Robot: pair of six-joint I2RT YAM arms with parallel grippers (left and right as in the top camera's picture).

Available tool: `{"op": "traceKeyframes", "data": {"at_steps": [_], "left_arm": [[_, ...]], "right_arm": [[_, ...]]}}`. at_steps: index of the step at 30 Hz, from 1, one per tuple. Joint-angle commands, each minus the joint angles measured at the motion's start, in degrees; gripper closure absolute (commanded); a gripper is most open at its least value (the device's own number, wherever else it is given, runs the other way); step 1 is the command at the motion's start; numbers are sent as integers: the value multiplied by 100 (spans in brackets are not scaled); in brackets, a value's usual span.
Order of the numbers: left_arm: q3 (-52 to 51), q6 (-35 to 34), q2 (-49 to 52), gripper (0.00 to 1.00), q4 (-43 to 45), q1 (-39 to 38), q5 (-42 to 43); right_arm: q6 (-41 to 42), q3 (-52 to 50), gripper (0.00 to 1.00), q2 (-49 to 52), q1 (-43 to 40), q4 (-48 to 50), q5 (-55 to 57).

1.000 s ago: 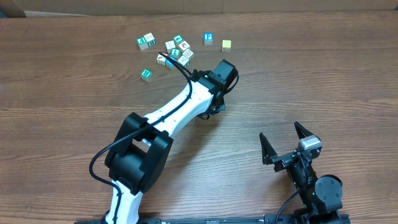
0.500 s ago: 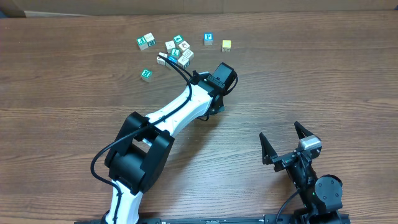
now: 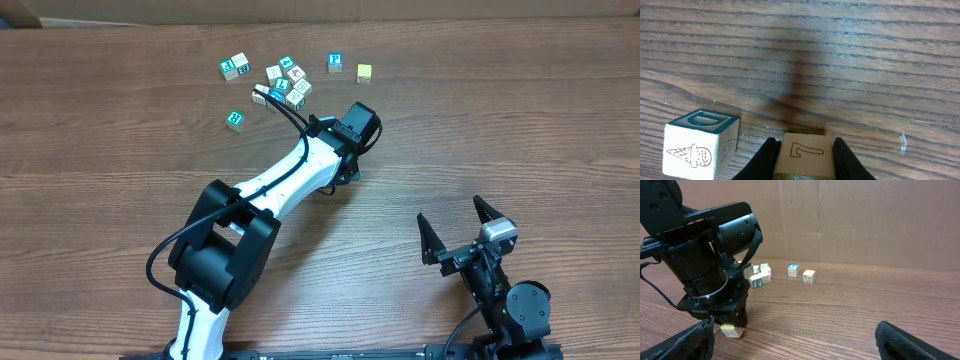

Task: Form a horizontal line

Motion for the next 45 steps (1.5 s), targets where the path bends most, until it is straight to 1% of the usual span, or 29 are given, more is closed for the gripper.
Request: {"op": "traceKeyframes", "data": {"at_steps": [1,5,15,18,36,42,45], "left_arm": [[-70,-48,50,82,-26,-37,-122],[-70,-48,50,74,-26,-37,-122],[-70,-48,50,69,-28,-37,-122],[-70,-48,50,66,-28,-37,-122],[-70,-4,50,66,0,-37,-157],[-70,107,50,64,-4,-37,166],[-70,142,50,63,-48,-37,184]], "right_arm": [[33,-59,0,-46,-20,26,46],[33,-59,0,-46,-20,26,46],[33,-59,0,-46,-20,26,46],[33,-59,0,-46,-20,26,46],[33,-59,0,-46,-20,26,48],[33,-59,0,-46,-20,26,46],[33,-59,0,-46,-20,26,48]]}}
